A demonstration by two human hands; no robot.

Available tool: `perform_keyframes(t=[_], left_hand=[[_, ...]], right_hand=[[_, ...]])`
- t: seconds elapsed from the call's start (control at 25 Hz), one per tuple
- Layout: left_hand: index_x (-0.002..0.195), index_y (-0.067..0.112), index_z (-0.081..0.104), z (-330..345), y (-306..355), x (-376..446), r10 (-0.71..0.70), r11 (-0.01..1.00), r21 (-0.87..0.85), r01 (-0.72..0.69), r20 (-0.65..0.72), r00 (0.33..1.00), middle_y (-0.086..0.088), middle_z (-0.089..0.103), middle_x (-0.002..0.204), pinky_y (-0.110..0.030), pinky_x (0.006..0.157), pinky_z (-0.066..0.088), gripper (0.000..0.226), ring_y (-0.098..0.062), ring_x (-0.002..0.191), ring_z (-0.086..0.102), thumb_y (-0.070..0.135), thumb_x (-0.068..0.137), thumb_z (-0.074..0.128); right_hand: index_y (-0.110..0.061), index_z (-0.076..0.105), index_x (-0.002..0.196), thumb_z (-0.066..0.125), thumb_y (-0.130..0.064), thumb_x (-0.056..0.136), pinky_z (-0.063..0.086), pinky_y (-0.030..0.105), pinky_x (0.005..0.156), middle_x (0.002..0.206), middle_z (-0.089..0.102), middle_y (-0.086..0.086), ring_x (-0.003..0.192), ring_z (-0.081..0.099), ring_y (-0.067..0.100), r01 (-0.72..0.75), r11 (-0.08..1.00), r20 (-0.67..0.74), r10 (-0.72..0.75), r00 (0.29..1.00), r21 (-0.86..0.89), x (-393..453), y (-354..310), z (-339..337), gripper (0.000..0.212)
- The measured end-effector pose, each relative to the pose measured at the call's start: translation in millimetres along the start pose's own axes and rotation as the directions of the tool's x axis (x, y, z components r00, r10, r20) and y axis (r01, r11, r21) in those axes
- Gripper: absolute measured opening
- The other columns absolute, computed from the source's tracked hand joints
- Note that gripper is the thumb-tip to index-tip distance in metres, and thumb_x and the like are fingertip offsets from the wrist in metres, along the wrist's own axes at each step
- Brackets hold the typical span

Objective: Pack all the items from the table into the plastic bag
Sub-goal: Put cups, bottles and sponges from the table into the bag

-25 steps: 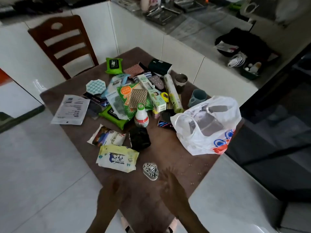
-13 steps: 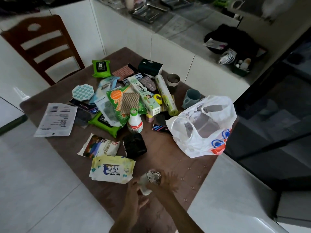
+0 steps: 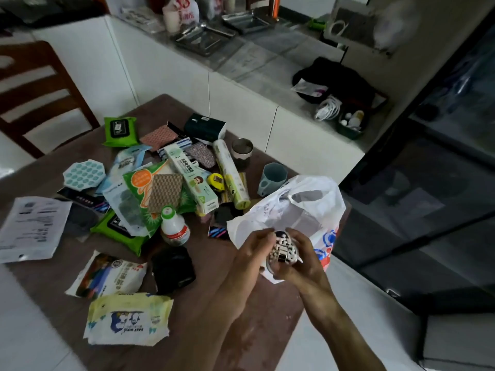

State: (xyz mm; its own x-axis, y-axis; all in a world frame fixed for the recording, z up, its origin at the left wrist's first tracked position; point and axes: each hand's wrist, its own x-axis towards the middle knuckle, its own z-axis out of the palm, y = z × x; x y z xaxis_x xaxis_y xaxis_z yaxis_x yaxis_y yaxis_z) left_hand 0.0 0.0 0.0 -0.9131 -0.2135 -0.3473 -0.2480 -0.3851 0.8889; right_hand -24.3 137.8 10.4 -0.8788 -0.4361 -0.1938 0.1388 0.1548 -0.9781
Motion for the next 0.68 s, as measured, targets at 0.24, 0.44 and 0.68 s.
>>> perform_keyframes(t=[0.24, 0.44, 0.68], left_hand=[[0.142, 0.029, 0.036, 11, -35, 63, 0.199, 0.652, 0.756, 0.063, -0.251, 0.947, 0.007, 0.043, 0.139, -0.012, 0.084, 0.039, 0.07, -0.013, 0.123, 0.048, 0.026, 0.082, 0.071], [0.129, 0.024, 0.053, 27, -56, 81, 0.074, 0.782, 0.596, 0.18, -0.375, 0.924, 0.004, 0.063, 0.116, -0.02, 0.087, 0.044, 0.05, -0.014, 0.107, 0.06, 0.034, 0.084, 0.072], [0.078, 0.024, 0.063, 27, -60, 75, 0.137, 0.885, 0.448, 0.124, -0.506, 0.852, 0.004, 0.07, 0.084, -0.027, 0.074, 0.052, 0.027, -0.016, 0.081, 0.068, -0.003, 0.083, 0.061]], right_hand=[[-0.035, 0.042, 0.13, 0.083, -0.036, 0.071, 0.054, 0.03, 0.09, 0.13, 0.051, -0.01, 0.113, 0.055, 0.016, -0.219, 0.939, -0.074, 0.206, 0.976, -0.265, 116, 49, -83, 0.072], [-0.034, 0.037, 0.133, 0.065, -0.086, 0.046, 0.05, 0.04, 0.095, 0.131, 0.044, -0.003, 0.115, 0.051, 0.019, -0.109, 0.635, 0.01, 0.182, 0.983, -0.765, 162, 114, -81, 0.106], [-0.035, 0.048, 0.127, 0.058, -0.064, 0.078, 0.04, 0.046, 0.105, 0.142, 0.047, -0.006, 0.128, 0.047, 0.023, 0.043, 0.474, 0.139, 0.17, 0.976, -0.879, 170, 144, -102, 0.058]])
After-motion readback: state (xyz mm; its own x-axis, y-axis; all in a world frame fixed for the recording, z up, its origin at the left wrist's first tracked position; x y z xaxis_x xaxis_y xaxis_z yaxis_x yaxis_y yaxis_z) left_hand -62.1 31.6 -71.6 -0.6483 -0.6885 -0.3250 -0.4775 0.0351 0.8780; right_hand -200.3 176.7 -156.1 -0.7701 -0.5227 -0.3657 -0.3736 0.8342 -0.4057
